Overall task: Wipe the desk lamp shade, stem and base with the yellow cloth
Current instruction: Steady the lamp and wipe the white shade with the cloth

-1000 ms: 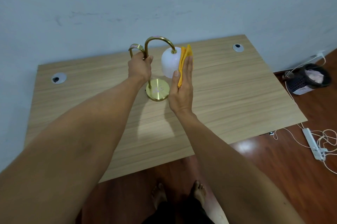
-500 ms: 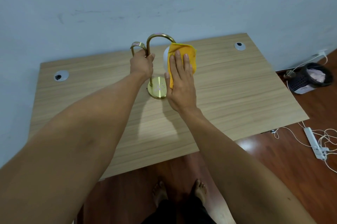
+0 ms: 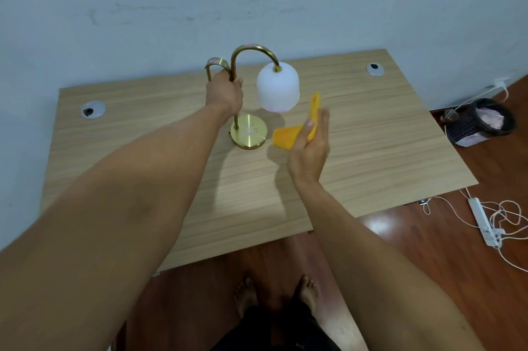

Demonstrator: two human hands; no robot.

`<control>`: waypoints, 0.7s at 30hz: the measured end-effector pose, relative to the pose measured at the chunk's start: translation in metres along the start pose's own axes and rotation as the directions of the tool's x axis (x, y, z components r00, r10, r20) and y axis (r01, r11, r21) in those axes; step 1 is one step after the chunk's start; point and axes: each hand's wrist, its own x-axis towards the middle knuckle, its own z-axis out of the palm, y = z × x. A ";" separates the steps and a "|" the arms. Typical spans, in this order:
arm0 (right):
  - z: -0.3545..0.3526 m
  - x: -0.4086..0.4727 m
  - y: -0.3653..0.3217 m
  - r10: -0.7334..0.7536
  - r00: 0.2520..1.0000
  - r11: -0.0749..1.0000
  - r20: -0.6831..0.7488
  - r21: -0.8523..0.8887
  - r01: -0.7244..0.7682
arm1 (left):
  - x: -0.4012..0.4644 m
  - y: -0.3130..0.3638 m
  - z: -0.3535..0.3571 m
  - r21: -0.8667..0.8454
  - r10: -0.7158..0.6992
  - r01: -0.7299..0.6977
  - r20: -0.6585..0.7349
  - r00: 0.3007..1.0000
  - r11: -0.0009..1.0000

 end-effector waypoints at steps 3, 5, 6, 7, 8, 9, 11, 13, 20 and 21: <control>-0.001 0.022 -0.039 0.030 0.989 0.992 -0.144 0.124 -0.012 | 0.000 0.000 -0.001 0.007 0.001 -0.002 0.014 1.000 1.000; 0.005 0.027 -0.054 -0.183 0.982 0.981 -0.054 0.053 0.185 | 0.000 -0.001 -0.002 -0.002 -0.003 0.003 0.013 1.000 1.000; 0.010 0.027 -0.057 -0.289 0.957 0.957 0.031 0.017 0.289 | 0.000 -0.001 -0.002 -0.005 -0.004 0.004 0.012 1.000 1.000; 0.015 0.026 -0.055 -0.382 0.916 0.921 0.125 -0.026 0.388 | 0.001 -0.001 -0.002 -0.006 0.000 0.000 0.010 1.000 1.000; 0.019 0.025 -0.049 -0.459 0.861 0.870 0.219 -0.086 0.486 | 0.000 -0.001 -0.002 -0.005 0.004 -0.004 0.009 1.000 1.000; 0.023 0.023 -0.040 -0.515 0.803 0.804 0.298 -0.155 0.573 | 0.000 -0.001 -0.001 -0.002 0.009 -0.009 0.008 1.000 1.000; 0.026 0.018 -0.020 -0.564 0.721 0.675 0.403 -0.278 0.684 | 0.000 0.000 -0.001 0.004 0.008 -0.008 0.010 1.000 1.000; 0.024 0.014 -0.005 -0.580 0.679 0.574 0.451 -0.365 0.733 | 0.001 0.000 -0.001 0.021 0.004 -0.004 0.017 1.000 1.000; 0.009 0.015 0.022 -0.618 0.561 0.286 0.551 -0.507 0.813 | 0.005 0.003 -0.003 0.057 -0.020 0.018 0.032 0.999 0.998; 0.008 0.013 0.025 -0.611 0.568 0.282 0.551 -0.519 0.807 | 0.005 0.003 -0.004 0.057 -0.024 0.022 0.037 0.999 0.998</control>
